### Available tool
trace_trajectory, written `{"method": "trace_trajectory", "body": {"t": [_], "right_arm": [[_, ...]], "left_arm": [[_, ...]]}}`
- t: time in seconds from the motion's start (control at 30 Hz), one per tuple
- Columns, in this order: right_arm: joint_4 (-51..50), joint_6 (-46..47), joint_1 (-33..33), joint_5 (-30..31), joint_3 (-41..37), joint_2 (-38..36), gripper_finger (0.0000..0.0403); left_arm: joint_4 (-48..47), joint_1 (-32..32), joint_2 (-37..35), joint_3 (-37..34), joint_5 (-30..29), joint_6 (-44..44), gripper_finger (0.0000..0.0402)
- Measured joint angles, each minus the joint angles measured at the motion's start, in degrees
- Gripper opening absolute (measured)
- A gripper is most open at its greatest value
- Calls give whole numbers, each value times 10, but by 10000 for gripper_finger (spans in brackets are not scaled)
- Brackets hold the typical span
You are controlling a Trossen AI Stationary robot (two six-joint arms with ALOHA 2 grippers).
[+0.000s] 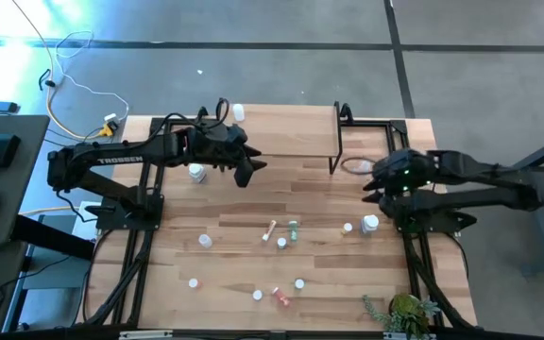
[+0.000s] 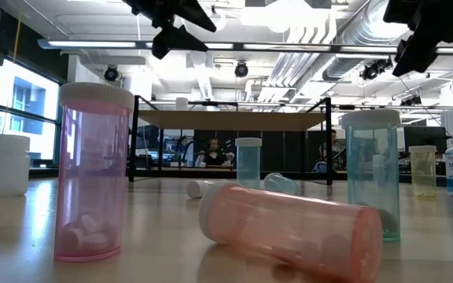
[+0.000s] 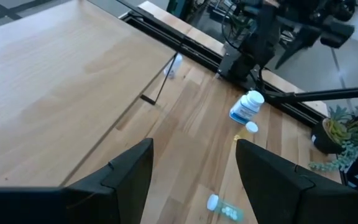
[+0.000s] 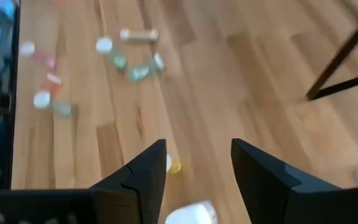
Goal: Pick and place medicine bottles onto shelf by color
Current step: Put the light yellow pill bottle on the shelf
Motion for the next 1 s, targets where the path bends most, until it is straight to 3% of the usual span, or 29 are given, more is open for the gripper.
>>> {"method": "trace_trajectory", "body": {"t": [0.43, 0.73, 1.0], "right_arm": [[0, 5, 128, 32, 1, 148, 172], [31, -4, 179, 39, 1, 227, 172], [43, 3, 208, 80, 1, 291, 172]], "left_arm": [[0, 0, 0, 0, 0, 6, 217], [0, 0, 0, 0, 0, 10, 217], [0, 0, 0, 0, 0, 17, 217]]}}
